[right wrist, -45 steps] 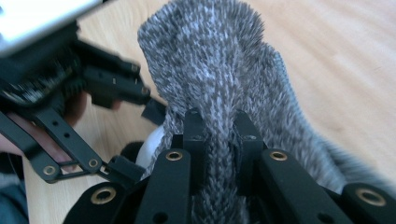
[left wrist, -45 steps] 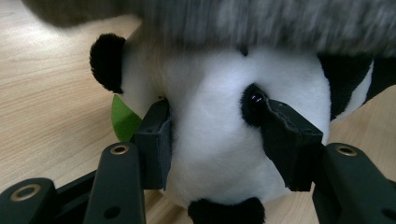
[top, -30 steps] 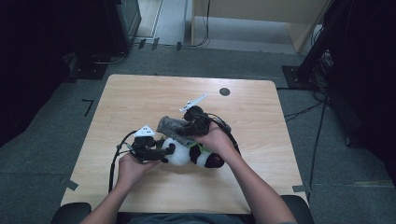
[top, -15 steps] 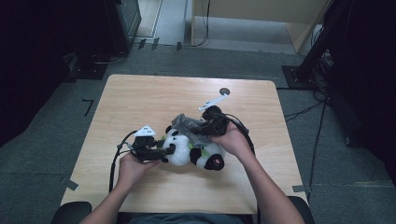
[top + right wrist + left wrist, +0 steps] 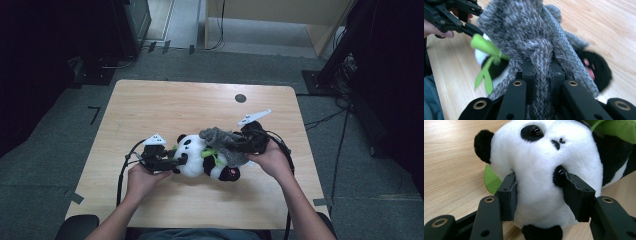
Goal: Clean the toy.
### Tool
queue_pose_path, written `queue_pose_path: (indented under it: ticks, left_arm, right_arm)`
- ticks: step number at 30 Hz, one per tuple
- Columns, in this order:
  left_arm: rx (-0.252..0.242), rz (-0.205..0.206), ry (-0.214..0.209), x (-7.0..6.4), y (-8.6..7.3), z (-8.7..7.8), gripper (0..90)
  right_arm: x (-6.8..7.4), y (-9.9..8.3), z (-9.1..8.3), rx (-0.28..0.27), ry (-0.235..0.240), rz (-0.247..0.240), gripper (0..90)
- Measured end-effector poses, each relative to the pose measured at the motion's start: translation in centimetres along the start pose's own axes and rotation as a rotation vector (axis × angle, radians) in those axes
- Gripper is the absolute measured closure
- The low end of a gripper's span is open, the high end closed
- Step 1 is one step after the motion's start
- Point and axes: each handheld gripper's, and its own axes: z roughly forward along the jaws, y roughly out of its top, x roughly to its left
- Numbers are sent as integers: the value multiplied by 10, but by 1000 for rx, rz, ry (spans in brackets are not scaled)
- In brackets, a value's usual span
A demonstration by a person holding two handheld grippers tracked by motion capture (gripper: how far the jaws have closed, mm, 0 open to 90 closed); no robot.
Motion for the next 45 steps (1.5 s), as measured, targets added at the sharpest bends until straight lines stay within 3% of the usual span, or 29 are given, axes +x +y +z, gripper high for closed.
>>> queue_pose_path:
  ticks: [7, 12, 17, 20, 24, 29, 33, 37, 42, 45]
  left_arm:
    - [8, -14, -8, 1, 3, 0, 474]
    - [16, -7, -12, 1, 4, 0, 474]
    - [11, -17, -17, 2, 5, 0, 475]
    - [7, -20, -23, 4, 6, 0, 476]
    - [12, -14, -25, 4, 7, 0, 476]
    - [10, -17, -28, 5, 8, 0, 476]
    - [11, -16, -30, 6, 8, 0, 476]
    - [10, -13, -29, 6, 8, 0, 476]
    - [9, -14, -27, 5, 8, 0, 475]
    - [11, -11, -24, 5, 8, 0, 475]
  right_arm:
    - [-2, -10, -3, -7, -30, -7, 803]
    - [-7, -21, -6, 11, -28, 25, 804]
    - [-14, -34, -9, 38, -65, 36, 803]
    - [-23, -41, -7, 36, -51, 76, 803]
    - [-24, -45, -4, 76, -65, 61, 803]
    - [-31, -52, -2, 105, -71, 92, 803]
    - [-41, -59, 1, 166, -130, 124, 802]
    - [-53, -62, -6, 137, -165, 177, 801]
    - [-64, -63, -18, 58, -171, 253, 800]
    - [-71, -64, -26, 18, -201, 291, 802]
